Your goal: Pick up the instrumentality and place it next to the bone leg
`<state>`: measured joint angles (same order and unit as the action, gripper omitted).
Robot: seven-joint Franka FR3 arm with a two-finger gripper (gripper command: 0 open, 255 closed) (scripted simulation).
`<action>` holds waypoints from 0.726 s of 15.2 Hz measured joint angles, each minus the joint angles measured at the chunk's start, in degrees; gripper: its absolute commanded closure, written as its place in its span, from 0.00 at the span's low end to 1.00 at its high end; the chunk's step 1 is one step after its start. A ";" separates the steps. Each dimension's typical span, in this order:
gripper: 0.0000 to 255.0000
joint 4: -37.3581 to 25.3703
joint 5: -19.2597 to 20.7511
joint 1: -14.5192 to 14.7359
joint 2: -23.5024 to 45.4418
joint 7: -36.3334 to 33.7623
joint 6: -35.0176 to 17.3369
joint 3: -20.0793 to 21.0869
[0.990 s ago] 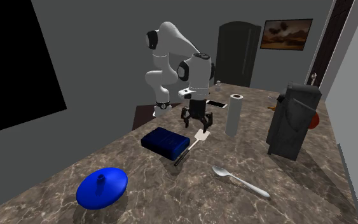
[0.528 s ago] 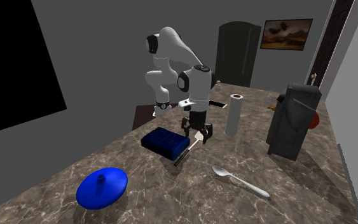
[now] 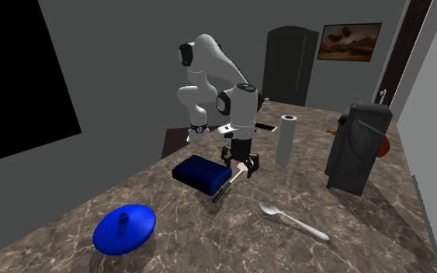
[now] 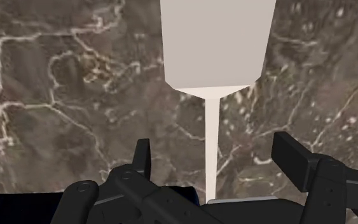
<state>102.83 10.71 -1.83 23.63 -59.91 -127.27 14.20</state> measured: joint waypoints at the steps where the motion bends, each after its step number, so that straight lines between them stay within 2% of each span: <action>1: 1.00 0.00 0.00 0.00 0.00 0.00 0.00 0.00; 11: 1.00 -0.21 0.03 -0.08 -0.44 -0.01 0.27 -0.07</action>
<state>102.62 10.74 -1.91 23.19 -59.92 -127.00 14.12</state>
